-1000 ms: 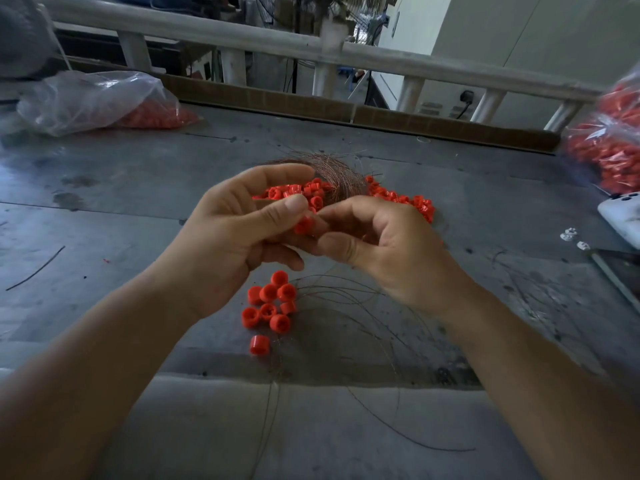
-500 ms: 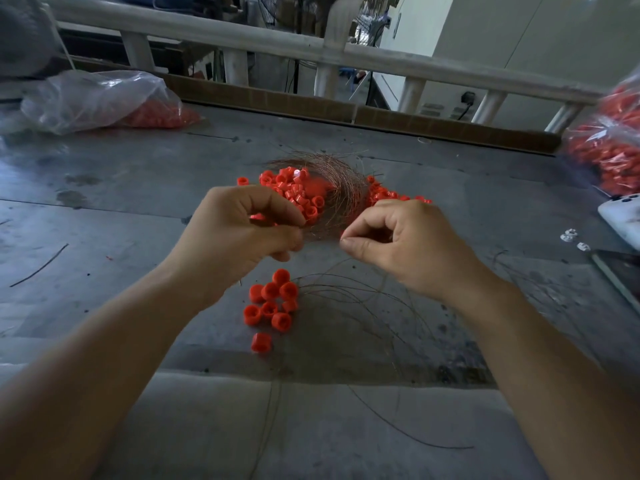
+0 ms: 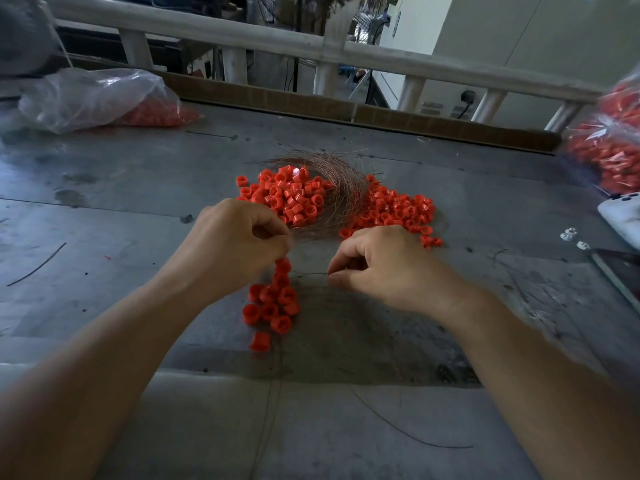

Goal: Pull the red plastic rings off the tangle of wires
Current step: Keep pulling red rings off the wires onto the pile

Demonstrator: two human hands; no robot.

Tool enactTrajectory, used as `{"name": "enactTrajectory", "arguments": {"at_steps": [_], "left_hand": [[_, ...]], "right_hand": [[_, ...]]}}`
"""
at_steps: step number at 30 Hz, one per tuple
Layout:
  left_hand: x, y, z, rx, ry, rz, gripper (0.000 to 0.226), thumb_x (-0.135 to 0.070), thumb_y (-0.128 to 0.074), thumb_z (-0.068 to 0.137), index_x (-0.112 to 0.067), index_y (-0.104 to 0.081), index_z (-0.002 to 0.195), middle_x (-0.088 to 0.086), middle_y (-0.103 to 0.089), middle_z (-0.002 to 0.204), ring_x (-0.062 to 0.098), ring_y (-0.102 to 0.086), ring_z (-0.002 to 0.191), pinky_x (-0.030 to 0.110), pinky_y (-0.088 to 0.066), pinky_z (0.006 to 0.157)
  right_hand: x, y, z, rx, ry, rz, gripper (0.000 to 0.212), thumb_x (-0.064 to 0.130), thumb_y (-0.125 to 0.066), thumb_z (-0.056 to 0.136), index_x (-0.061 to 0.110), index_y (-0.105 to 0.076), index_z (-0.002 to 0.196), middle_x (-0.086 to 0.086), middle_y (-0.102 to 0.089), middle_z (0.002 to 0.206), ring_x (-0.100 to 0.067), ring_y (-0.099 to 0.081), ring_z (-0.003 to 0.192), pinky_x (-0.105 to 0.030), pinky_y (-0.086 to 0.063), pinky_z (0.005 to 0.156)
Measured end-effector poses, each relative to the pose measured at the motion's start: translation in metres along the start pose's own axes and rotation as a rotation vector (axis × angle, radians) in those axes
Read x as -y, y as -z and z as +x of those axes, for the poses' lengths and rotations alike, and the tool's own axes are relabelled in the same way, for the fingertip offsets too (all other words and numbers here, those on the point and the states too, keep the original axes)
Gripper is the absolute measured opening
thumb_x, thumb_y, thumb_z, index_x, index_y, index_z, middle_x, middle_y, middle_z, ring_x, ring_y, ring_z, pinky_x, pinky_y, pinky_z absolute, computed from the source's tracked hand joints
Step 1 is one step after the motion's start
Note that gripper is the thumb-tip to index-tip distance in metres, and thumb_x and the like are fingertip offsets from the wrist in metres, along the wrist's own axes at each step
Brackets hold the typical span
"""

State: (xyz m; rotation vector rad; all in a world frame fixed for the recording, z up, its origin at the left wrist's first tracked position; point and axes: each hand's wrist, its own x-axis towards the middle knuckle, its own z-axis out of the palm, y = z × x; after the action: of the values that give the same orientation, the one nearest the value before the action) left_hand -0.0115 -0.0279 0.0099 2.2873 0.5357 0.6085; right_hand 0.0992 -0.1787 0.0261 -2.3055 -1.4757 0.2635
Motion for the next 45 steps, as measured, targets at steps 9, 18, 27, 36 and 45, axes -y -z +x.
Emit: {"name": "enactTrajectory", "arguments": {"at_steps": [9, 18, 27, 36, 45], "left_hand": [[0.018, -0.006, 0.014, -0.093, -0.033, 0.173, 0.022, -0.009, -0.066, 0.081, -0.019, -0.07, 0.1, -0.01, -0.058, 0.088, 0.008, -0.056, 0.084, 0.005, -0.033, 0.067], [0.02, -0.017, 0.021, -0.016, -0.063, 0.312, 0.025, -0.018, -0.068, 0.081, -0.018, -0.067, 0.106, -0.006, -0.049, 0.095, 0.011, -0.044, 0.089, 0.024, -0.032, 0.078], [0.011, -0.014, 0.014, -0.078, -0.076, 0.153, 0.018, -0.015, -0.068, 0.081, -0.017, -0.07, 0.099, -0.012, -0.057, 0.081, 0.006, -0.054, 0.079, 0.005, -0.032, 0.064], [0.001, -0.01, 0.007, -0.096, -0.133, 0.125, 0.017, -0.013, -0.068, 0.081, -0.016, -0.07, 0.098, -0.029, -0.047, 0.073, -0.011, -0.047, 0.07, -0.006, -0.034, 0.063], [-0.002, -0.008, 0.004, -0.092, -0.109, 0.044, 0.018, -0.014, -0.069, 0.08, -0.02, -0.07, 0.097, -0.028, -0.051, 0.076, -0.011, -0.051, 0.069, -0.007, -0.034, 0.065]], "right_hand": [[-0.003, 0.003, 0.0, -0.044, -0.018, 0.044, 0.025, 0.047, -0.065, 0.075, 0.023, -0.069, 0.081, 0.017, -0.056, 0.069, 0.004, -0.051, 0.066, -0.009, -0.036, 0.06], [-0.012, 0.015, 0.001, -0.278, -0.12, 0.099, 0.015, 0.034, -0.066, 0.08, 0.02, -0.069, 0.077, 0.015, -0.063, 0.071, -0.001, -0.059, 0.069, -0.013, -0.045, 0.063], [-0.022, 0.011, 0.007, -0.402, -0.113, 0.035, 0.012, 0.022, -0.066, 0.082, 0.015, -0.07, 0.091, 0.005, -0.061, 0.084, -0.005, -0.055, 0.074, -0.018, -0.043, 0.071], [-0.028, -0.011, 0.016, -0.128, 0.082, -0.182, 0.046, 0.036, -0.053, 0.089, 0.014, -0.05, 0.13, 0.003, -0.035, 0.146, -0.009, -0.017, 0.138, -0.003, 0.001, 0.092], [-0.025, 0.0, 0.013, -0.473, 0.156, 0.007, 0.029, 0.02, -0.06, 0.086, 0.001, -0.066, 0.107, -0.011, -0.063, 0.115, -0.019, -0.05, 0.118, -0.03, -0.031, 0.104]]}}
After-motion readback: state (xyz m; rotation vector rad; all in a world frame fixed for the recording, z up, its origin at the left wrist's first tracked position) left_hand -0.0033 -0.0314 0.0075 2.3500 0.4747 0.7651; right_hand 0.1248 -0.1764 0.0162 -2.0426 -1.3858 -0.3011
